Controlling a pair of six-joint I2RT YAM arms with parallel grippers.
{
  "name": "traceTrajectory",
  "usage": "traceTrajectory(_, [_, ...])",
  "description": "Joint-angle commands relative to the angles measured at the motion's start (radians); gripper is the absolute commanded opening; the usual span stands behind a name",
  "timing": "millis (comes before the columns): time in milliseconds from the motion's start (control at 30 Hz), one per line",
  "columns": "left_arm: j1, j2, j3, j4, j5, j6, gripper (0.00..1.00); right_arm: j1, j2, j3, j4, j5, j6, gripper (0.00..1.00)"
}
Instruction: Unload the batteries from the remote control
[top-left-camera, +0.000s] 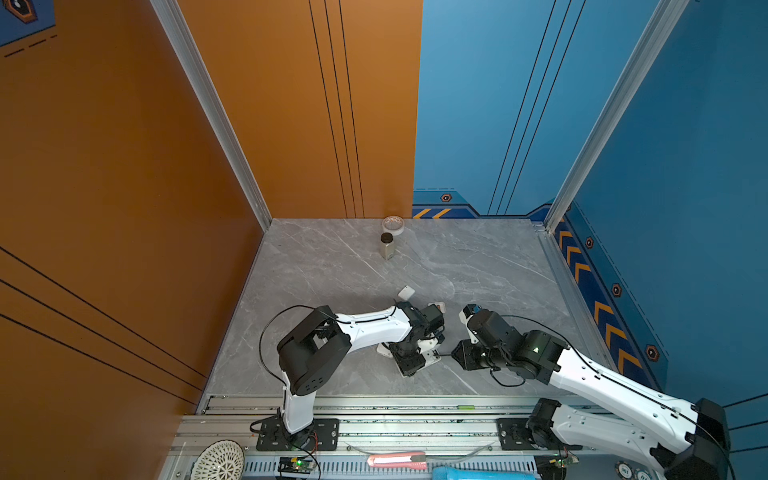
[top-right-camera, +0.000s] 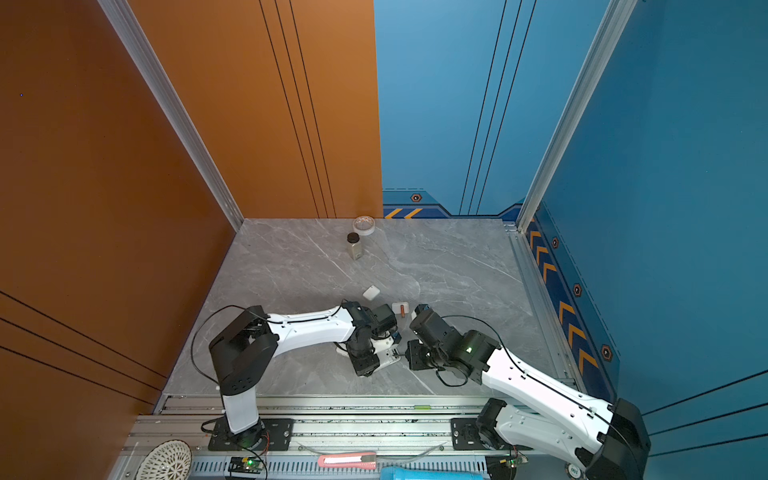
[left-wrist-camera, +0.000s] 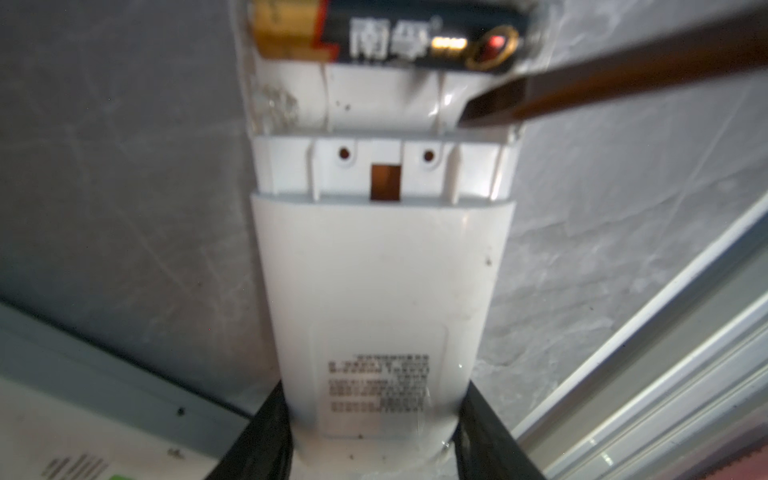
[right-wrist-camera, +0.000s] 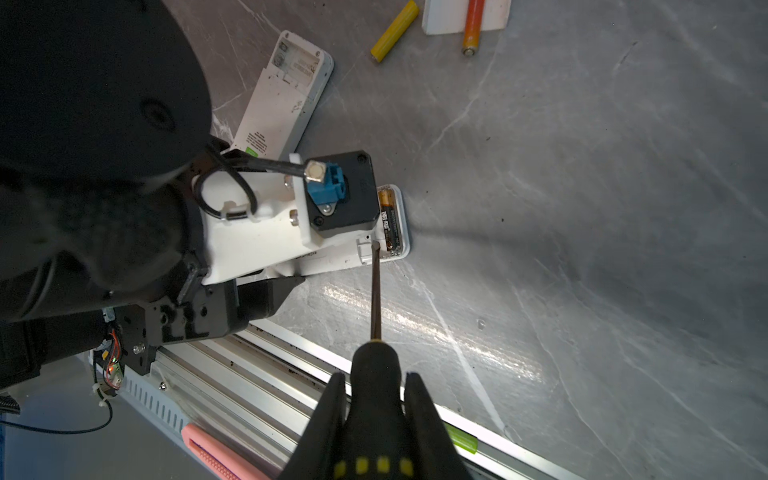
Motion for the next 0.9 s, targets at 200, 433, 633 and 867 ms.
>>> traceTrajectory(200, [-0.005, 0.012, -0.024, -0.007, 0.002, 0.002, 0.0, 0.012, 0.026, -0.015, -0.025, 0.01, 0.007, 0.0])
traceTrajectory(433, [-0.005, 0.01, -0.027, -0.009, -0.002, 0.007, 0.0, 0.016, 0.034, -0.009, -0.073, 0.05, 0.0, 0.0])
traceTrajectory(633, [-0.007, 0.006, -0.012, -0.025, -0.028, 0.006, 0.0, 0.096, 0.113, 0.066, -0.178, 0.175, -0.046, 0.0])
traceTrajectory(867, [-0.007, 0.004, 0.024, -0.083, -0.034, 0.011, 0.0, 0.261, 0.226, 0.163, -0.283, 0.428, -0.012, 0.0])
